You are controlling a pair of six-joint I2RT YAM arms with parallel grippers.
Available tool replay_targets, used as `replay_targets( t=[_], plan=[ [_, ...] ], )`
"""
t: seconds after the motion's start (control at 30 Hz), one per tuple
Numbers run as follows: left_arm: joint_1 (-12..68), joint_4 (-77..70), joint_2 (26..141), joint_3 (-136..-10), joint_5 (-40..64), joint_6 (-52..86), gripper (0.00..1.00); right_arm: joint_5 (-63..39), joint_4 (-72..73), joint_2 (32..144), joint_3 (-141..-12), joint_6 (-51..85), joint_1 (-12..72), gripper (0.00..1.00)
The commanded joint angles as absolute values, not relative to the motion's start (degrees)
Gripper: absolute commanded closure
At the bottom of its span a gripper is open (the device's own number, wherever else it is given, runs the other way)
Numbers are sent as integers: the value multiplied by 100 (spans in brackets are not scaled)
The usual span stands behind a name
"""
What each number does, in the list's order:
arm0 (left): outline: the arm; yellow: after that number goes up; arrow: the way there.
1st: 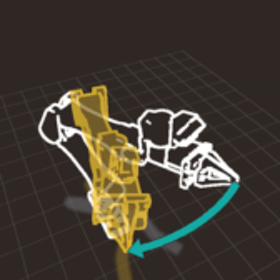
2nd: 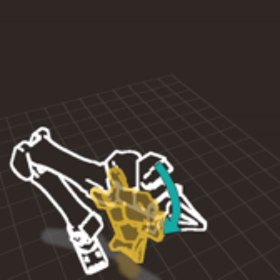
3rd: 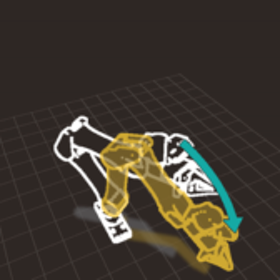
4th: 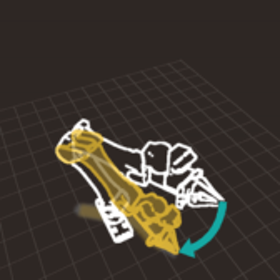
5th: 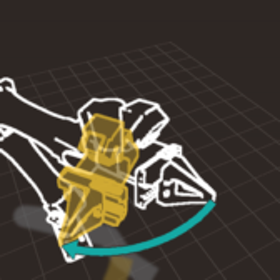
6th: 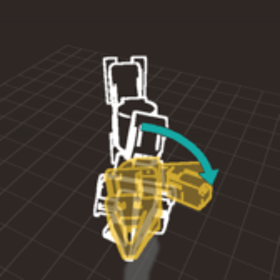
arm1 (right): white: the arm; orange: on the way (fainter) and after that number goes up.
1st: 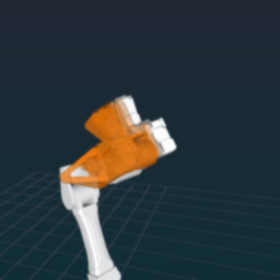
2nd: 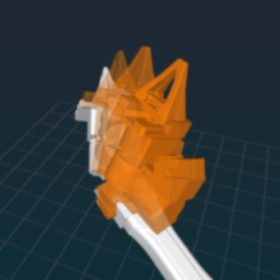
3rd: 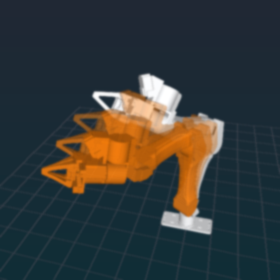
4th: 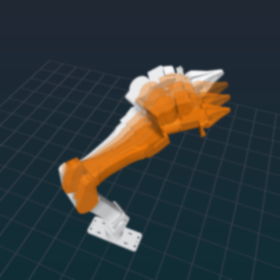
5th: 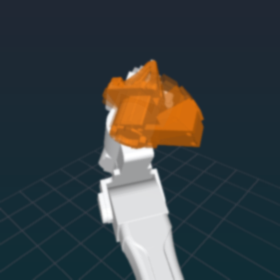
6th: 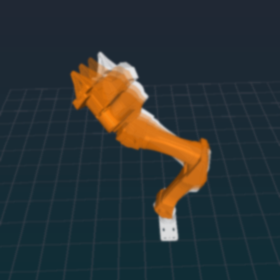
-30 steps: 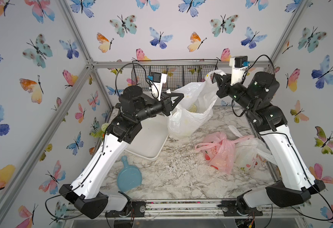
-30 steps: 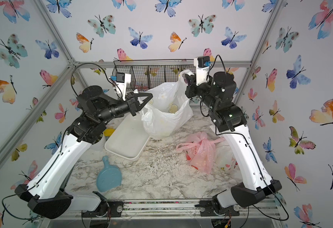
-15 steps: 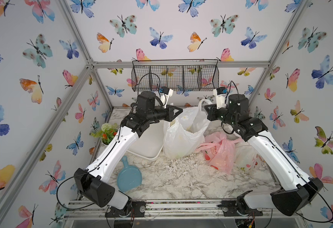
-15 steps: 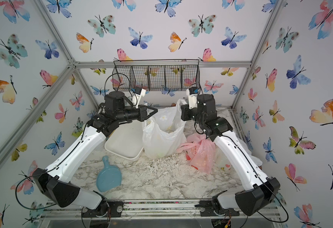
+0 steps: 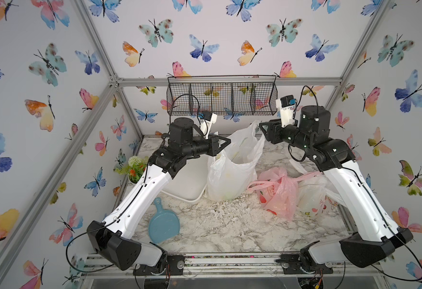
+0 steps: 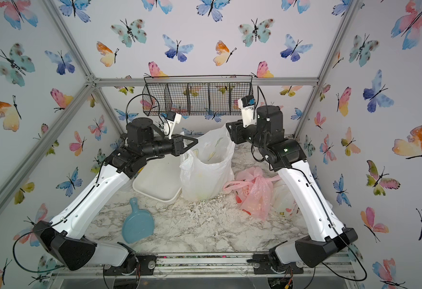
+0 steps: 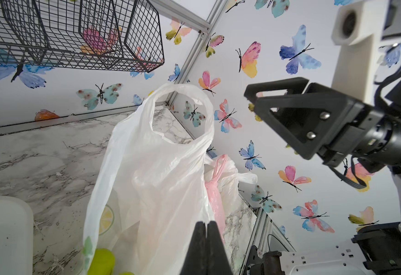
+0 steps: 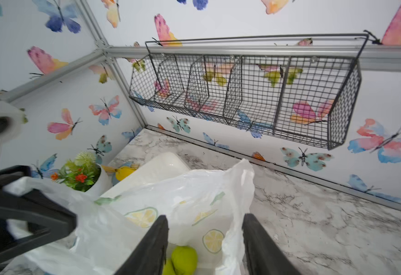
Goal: Place the pears into plastic bags & tie knots
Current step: Place the plastic bag at the center of the board, then adjust the plastic bag at the center of the board.
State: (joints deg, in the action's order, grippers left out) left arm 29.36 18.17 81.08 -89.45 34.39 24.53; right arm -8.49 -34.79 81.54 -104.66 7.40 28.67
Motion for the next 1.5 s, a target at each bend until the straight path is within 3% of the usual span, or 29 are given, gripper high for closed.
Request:
replay_targets(
  t=[0.0, 0.23, 0.57, 0.73, 0.8, 0.9, 0.97, 1.1, 1.3, 1.47],
  plan=[
    [2966, 1496, 7992, -8983, 3481, 2518, 91, -1577, -3968, 8193, -10493, 328, 3380, 41],
    [2966, 1252, 7965, -8896, 3534, 2762, 86, -2912, -2220, 7849, -8842, 769, 3878, 36],
    [2964, 1281, 8090, -9000, 3457, 2860, 85, -3235, -148, 8440, -7905, 1916, 3988, 42],
    [2961, 1357, 8053, -9141, 3719, 2739, 65, -3278, 661, 8473, -7432, 2050, 4043, 56],
    [2917, 1505, 8011, -9214, 3725, 2579, 61, -3433, 985, 8485, -7276, 2184, 4044, 63],
    [2778, 1863, 7976, -9316, 3717, 2315, 57, -3744, 1213, 8590, -7272, 2357, 4044, 87],
    [2604, 2104, 7860, -9300, 3757, 2119, 50, -3628, 1232, 8563, -7249, 2328, 4043, 94],
    [2074, 2162, 7245, -8802, 4173, 1810, 29, -3323, 1388, 8470, -7052, 2289, 4043, 97],
    [1484, 1920, 6451, -7918, 4348, 1422, 22, -3461, 1542, 8665, -7139, 2517, 4042, 97],
    [1474, 289, 5749, -5803, 3693, 1230, 16, -3375, 1638, 8581, -7137, 2584, 4043, 97]
  ],
)
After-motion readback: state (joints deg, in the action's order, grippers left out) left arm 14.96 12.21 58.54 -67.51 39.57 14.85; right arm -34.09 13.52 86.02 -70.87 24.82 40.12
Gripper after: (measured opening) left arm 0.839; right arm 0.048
